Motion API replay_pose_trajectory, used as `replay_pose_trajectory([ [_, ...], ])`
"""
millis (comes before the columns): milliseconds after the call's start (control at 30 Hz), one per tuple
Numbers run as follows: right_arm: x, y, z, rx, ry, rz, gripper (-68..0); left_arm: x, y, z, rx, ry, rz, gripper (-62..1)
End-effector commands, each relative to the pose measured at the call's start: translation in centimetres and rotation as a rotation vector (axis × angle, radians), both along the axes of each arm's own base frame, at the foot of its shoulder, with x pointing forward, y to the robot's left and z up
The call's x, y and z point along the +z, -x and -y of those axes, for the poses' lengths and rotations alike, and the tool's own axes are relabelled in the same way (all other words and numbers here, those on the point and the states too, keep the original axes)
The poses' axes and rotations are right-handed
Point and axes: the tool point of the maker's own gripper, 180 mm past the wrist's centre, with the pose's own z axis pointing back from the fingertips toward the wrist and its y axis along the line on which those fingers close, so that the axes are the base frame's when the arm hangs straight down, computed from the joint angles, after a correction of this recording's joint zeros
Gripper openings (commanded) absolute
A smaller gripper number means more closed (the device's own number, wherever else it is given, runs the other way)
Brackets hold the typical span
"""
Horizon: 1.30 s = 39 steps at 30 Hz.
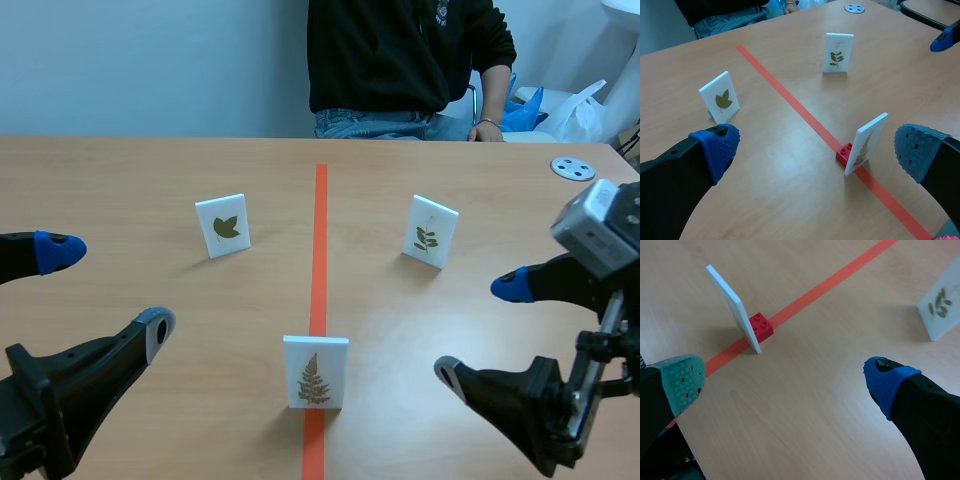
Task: Sort the leaf by its shape. The table is split by an orange tape line. A compound leaf with several leaflets goes to the left side, a simple leaf with one blade goes to the right side. Return to the home posture when a red brick is placed on the table.
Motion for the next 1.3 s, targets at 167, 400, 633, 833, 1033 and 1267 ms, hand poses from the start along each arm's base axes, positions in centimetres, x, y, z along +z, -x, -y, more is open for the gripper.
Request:
replay_pose_trajectory([
  [167, -0.8, -0.3, -2.1, 0.066, -0.021, 0.023, 0.4, 0.7, 0.0, 0.4, -0.004, 0.023, 0.018, 1.4],
  [400, -2.7, -0.2, -5.2, 0.112, -0.066, 0.011, 0.4, 0.7, 0.0, 0.4, -0.004, 0.023, 0.018, 1.4],
  [633, -4.8, -0.2, -8.4, 0.156, -0.096, 0.006, 0.4, 0.7, 0.0, 0.4, -0.004, 0.023, 0.018, 1.4],
  [833, -6.5, -0.6, -10.9, 0.182, -0.105, 0.011, 0.4, 0.7, 0.0, 0.4, -0.004, 0.023, 0.019, 1.4],
  [1033, -7.6, -1.1, -13.2, 0.193, -0.092, 0.046, 0.4, 0.7, 0.0, 0.4, -0.004, 0.023, 0.019, 1.4],
  [1267, -8.0, -0.6, -14.2, 0.208, -0.083, 0.052, -4.2, 0.7, 0.0, 0.4, -0.004, 0.023, 0.019, 1.4],
])
